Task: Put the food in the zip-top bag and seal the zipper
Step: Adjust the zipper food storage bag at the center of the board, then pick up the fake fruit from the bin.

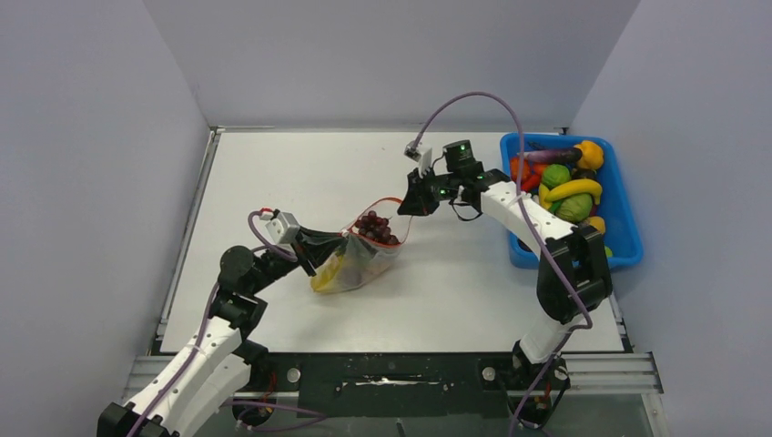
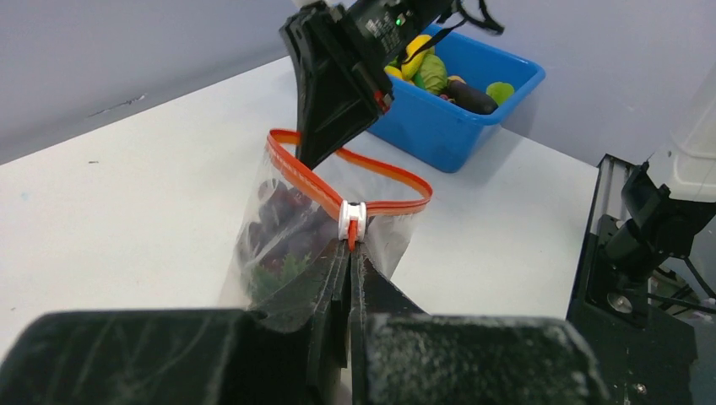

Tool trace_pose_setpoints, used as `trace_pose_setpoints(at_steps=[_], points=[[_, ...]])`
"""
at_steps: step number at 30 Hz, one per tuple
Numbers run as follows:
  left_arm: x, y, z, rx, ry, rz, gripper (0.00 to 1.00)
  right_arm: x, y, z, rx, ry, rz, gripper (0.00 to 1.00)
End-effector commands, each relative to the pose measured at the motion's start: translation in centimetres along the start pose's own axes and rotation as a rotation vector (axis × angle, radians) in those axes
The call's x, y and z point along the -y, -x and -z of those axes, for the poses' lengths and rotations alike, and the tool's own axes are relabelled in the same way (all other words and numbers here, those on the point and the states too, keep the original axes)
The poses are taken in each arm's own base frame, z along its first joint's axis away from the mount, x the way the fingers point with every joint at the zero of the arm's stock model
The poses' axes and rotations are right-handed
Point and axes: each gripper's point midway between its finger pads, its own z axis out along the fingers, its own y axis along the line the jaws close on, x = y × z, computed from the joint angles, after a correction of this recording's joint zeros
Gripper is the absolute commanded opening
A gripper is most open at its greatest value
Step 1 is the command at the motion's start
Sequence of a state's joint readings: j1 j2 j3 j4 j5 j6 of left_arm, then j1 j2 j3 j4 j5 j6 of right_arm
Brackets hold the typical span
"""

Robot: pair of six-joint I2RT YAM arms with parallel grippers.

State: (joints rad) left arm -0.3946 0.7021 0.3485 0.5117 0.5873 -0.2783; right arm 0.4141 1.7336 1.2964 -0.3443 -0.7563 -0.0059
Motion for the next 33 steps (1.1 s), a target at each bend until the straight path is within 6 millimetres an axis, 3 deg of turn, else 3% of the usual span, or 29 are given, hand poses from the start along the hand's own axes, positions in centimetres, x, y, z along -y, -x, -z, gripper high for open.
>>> trace_pose_setpoints(at_steps=[1, 3, 10, 13, 18, 25, 29, 33], points=[[0.1, 2.8, 0.0, 0.073, 0.003, -0.076, 0.00, -2.0, 6.3, 6.0, 0.128, -0.170, 0.021, 0.00], [0.0, 2.8, -0.1, 0.077, 0.004, -0.075, 0.00, -1.9, 6.5, 6.8, 0.143, -0.209, -0.010, 0.00], [-0.1, 3.0, -0.5, 0.077, -0.004, -0.070, 0.00, -4.1, 6.8, 6.8, 0.189, -0.148, -0.042, 0.00], [-0.3, 2.6, -0.7, 0.064, -0.001, -0.057, 0.00, -3.7, 6.4, 6.2, 0.201, -0.156, -0.054, 0.01], [-0.5, 2.3, -0.8, 0.054, 0.002, -0.042, 0.00, -1.3, 4.8, 5.5, 0.166, -0.229, -0.096, 0.17], [-0.7, 2.0, -0.8, 0.052, 0.010, -0.040, 0.00, -1.0, 6.6, 7.1, 0.227, -0.287, -0.083, 0.39], [-0.8, 2.0, -0.7, 0.053, 0.012, -0.039, 0.00, -1.9, 7.7, 8.2, 0.250, -0.278, -0.081, 0.45], [-0.7, 1.9, -0.7, 0.055, 0.007, -0.038, 0.00, -0.8, 9.0, 10.6, 0.329, -0.400, -0.127, 0.44]])
